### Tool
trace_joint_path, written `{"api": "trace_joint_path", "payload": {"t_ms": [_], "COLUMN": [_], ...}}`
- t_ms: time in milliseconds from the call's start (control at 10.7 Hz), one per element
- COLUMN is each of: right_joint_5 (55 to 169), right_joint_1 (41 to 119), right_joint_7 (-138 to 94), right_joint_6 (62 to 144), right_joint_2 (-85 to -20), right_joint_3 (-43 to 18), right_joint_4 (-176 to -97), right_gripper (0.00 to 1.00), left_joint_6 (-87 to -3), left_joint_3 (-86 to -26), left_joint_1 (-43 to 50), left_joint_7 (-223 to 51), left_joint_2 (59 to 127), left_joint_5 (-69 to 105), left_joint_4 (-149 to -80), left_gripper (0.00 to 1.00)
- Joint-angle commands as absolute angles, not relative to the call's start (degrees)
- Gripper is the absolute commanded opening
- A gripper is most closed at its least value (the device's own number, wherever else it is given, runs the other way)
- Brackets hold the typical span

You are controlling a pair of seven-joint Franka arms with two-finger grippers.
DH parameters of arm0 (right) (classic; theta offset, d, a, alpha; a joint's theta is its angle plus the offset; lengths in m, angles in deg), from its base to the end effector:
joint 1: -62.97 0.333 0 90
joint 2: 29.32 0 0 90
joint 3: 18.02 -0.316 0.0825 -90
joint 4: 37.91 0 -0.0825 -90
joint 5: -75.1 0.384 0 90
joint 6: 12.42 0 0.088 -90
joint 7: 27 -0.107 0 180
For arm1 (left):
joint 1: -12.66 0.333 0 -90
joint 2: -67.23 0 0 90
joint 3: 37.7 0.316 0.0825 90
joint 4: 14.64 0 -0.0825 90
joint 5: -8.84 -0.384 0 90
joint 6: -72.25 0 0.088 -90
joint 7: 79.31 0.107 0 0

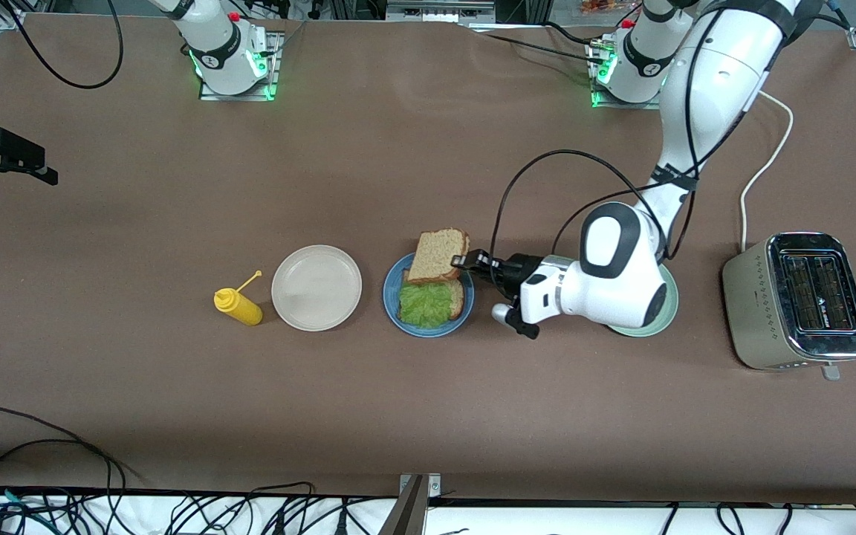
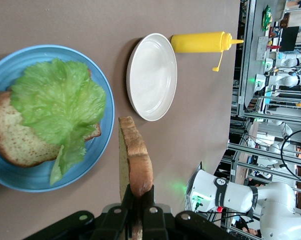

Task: Make sandwich in blue plate with both arms
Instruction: 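Lay the bread slice on the lettuce and open the left gripper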

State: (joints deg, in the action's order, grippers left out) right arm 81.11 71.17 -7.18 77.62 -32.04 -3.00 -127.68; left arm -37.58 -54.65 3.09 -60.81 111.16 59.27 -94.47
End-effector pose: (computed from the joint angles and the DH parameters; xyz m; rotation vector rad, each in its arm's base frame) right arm 0.5653 -0.0528 0.6012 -3.0227 -0.3410 0.0284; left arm 0.6424 -0.3301 0.2831 2.1191 -0.3188 -0.3249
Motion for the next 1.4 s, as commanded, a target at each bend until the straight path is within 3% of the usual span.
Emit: {"api": "trace_joint_path", "payload": {"t_ms": [0,187,1029,1123,1216,1310], "right_joint_5": [77.2,77.3,77.5,77.7,77.8,77.7], "right_joint_1": [74.8,74.9,75.3,75.3,75.3,75.3], "right_joint_7": [-8.1,-8.2,-8.1,-8.1,-8.1,-8.0], "right_joint_6": [77.1,76.7,76.8,77.0,77.0,77.0], "right_joint_2": [-32.6,-32.7,-33.3,-33.3,-33.4,-33.5], "right_joint_3": [-3.0,-3.0,-2.8,-2.8,-2.8,-2.9], "right_joint_4": [-126.2,-126.2,-126.3,-126.2,-126.2,-126.2], "right_gripper": [1.0,1.0,1.0,1.0,1.0,1.0], "left_joint_6": [-39.8,-43.6,-46.9,-47.0,-47.7,-47.8], "left_joint_3": [-54.1,-54.1,-54.0,-54.0,-53.9,-53.5], "left_joint_1": [2.8,2.5,1.9,1.9,1.9,2.0], "left_joint_7": [-55.1,-49.5,-43.7,-43.7,-43.5,-43.1], "left_joint_2": [114.8,118.2,121.6,121.5,121.2,120.8], "left_joint_5": [62.4,67.4,69.1,69.1,68.5,68.3], "left_joint_4": [-92.7,-91.6,-91.1,-91.1,-91.0,-91.0], "left_gripper": [0.0,0.0,0.0,0.23,0.99,1.0]}}
